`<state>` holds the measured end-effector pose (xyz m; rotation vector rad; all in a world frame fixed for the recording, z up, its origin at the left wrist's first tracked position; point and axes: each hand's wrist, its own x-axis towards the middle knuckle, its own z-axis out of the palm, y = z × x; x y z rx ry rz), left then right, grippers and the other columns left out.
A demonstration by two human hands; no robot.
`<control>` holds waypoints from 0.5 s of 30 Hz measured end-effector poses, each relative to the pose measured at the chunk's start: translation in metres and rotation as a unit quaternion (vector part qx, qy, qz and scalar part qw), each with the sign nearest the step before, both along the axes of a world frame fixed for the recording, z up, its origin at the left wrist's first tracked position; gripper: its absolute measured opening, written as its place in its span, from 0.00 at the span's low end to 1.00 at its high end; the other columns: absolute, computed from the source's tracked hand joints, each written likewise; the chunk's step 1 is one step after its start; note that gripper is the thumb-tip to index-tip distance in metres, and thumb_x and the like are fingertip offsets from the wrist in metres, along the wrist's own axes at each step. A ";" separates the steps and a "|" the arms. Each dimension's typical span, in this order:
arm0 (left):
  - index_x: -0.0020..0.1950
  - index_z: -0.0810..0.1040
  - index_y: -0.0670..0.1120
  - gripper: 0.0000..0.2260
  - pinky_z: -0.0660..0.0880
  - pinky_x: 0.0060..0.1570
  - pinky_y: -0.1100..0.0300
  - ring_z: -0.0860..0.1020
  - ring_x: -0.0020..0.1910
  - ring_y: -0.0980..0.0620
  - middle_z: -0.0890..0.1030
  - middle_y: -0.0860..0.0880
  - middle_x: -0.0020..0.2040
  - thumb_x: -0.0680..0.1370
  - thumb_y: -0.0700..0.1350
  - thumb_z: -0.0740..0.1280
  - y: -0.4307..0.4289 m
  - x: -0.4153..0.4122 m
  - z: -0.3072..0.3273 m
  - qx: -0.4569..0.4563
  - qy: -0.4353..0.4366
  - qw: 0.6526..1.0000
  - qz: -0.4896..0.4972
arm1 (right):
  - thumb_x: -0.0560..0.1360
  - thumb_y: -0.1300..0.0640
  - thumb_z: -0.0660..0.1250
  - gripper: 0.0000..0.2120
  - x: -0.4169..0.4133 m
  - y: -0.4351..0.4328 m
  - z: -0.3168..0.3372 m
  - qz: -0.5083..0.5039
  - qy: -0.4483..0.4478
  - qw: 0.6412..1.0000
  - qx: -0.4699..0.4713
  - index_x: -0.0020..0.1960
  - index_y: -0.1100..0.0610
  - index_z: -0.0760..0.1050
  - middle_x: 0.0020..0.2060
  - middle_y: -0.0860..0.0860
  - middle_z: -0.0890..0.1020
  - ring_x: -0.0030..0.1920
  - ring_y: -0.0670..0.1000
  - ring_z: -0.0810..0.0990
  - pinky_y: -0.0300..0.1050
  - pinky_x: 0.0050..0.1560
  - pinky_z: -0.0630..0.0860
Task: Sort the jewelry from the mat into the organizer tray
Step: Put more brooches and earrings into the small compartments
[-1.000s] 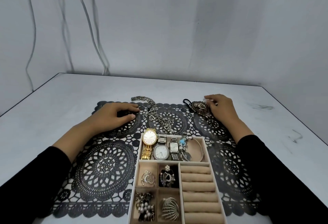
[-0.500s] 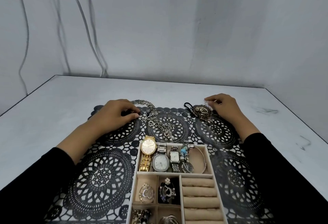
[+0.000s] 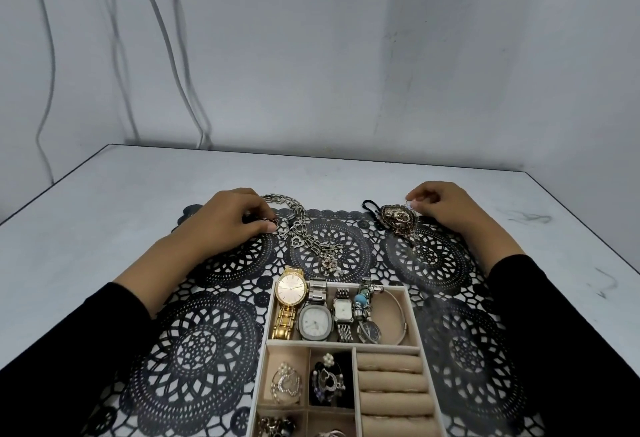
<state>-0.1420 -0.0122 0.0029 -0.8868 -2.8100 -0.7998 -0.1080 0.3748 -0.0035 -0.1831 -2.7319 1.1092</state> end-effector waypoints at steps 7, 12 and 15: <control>0.47 0.80 0.53 0.04 0.66 0.44 0.75 0.75 0.48 0.65 0.78 0.57 0.48 0.74 0.49 0.73 0.005 -0.003 0.000 -0.017 -0.012 1.000 -0.010 | 0.74 0.59 0.70 0.03 -0.010 0.002 0.002 0.020 -0.037 0.998 0.054 0.47 0.55 0.77 0.42 0.48 0.78 0.45 0.48 0.76 0.41 0.48 0.70; 0.49 0.80 0.54 0.05 0.67 0.45 0.74 0.76 0.49 0.62 0.79 0.58 0.49 0.75 0.46 0.73 0.005 -0.002 -0.002 -0.003 -0.010 1.000 -0.020 | 0.75 0.59 0.69 0.04 -0.012 0.001 0.004 0.017 -0.055 0.995 0.076 0.48 0.57 0.75 0.42 0.50 0.77 0.44 0.49 0.74 0.42 0.45 0.69; 0.50 0.80 0.52 0.06 0.67 0.44 0.75 0.76 0.49 0.62 0.80 0.58 0.48 0.75 0.44 0.72 0.006 0.000 -0.003 0.008 -0.004 1.000 -0.026 | 0.75 0.58 0.69 0.04 -0.012 0.001 0.004 0.014 -0.060 0.994 0.087 0.48 0.57 0.74 0.41 0.48 0.77 0.44 0.49 0.74 0.41 0.42 0.68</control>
